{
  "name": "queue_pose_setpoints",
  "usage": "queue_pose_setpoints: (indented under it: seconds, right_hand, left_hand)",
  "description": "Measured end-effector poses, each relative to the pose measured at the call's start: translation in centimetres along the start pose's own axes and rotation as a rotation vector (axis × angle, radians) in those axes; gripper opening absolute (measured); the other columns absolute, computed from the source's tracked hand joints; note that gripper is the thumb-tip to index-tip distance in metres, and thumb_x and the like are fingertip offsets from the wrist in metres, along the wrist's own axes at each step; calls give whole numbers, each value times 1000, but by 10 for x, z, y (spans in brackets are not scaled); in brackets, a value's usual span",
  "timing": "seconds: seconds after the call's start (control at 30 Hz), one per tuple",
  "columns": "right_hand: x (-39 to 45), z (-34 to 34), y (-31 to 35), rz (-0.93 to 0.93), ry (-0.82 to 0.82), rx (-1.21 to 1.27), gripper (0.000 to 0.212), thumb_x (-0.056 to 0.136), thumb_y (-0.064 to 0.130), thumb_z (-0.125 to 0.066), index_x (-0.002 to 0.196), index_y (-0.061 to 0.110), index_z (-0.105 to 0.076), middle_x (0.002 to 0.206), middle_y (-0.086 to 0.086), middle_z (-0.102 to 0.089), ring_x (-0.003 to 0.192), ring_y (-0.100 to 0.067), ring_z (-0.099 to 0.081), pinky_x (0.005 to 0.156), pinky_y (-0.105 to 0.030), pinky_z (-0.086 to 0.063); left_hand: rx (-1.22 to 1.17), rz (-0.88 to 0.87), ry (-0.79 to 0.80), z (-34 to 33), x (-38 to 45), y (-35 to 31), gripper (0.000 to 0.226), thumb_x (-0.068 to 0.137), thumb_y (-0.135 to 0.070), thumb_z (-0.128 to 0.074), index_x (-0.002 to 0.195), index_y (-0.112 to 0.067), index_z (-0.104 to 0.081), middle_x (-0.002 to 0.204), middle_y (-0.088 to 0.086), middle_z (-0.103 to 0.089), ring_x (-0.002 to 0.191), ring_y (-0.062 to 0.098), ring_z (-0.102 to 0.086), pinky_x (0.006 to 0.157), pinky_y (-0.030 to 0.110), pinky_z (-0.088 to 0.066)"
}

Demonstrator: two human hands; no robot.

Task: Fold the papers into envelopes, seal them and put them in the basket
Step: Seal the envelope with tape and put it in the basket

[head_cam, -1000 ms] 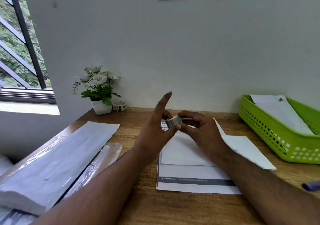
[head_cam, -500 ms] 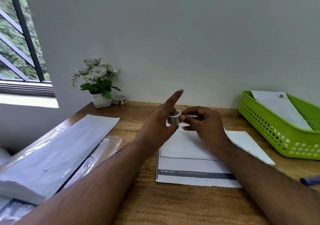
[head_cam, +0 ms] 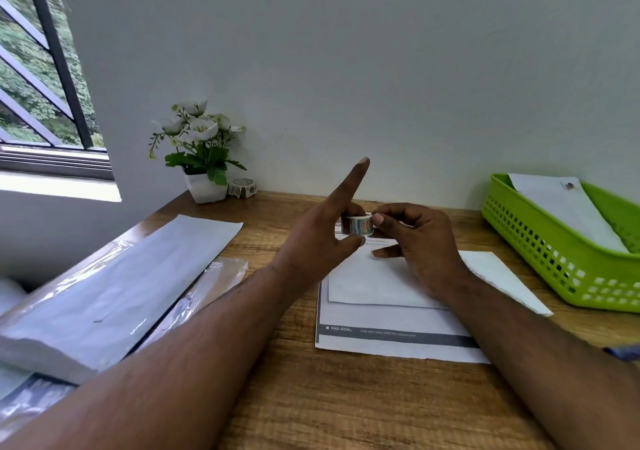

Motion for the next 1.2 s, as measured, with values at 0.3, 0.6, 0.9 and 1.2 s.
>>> queue_pose_setpoints:
  seconds: [0.3, 0.6, 0.9, 1.2]
  right_hand:
    - [1, -6, 2, 111, 62, -246, 5, 92, 13, -59, 90, 18, -60, 92, -5, -66, 82, -18, -72, 59, -37, -61]
    - [-6, -13, 13, 347, 56, -547, 4, 98, 18, -51, 98, 15, -53, 90, -3, -62, 65, -8, -60, 40, -22, -49]
    - [-5, -17, 11, 447, 68, -601, 4, 96, 19, -53, 97, 17, -56, 90, 18, -54, 79, -13, -58, 57, -28, -54]
    - [-4, -7, 11, 254, 48, -335, 6, 92, 13, -60, 88, 17, -60, 79, -4, -63, 63, -12, -59, 44, -31, -54]
  left_hand:
    - [-41, 20, 14, -1, 0, 2, 104, 82, -3, -72, 154, -35, -4, 89, 1, -64, 87, 15, -64, 87, 42, -53]
    - [-16, 61, -22, 4, 1, 2, 106, 79, -9, -78, 154, -34, -8, 88, -2, -67, 81, 7, -62, 76, 17, -50]
    - [98, 135, -59, 14, 2, 13, 106, 80, -10, -75, 151, -43, -3, 88, -4, -64, 82, 9, -64, 82, 37, -56]
    - [513, 269, -155, 35, -1, 33, 68, 87, -8, -66, 146, -26, -39, 111, 6, -65, 95, 18, -59, 84, 34, -51]
Point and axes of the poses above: each hand's wrist, its own x-axis towards the middle knuckle, its own z-axis out of the back of the hand, y = z × x, the point moved 6 cm from there along x, towards the middle knuckle
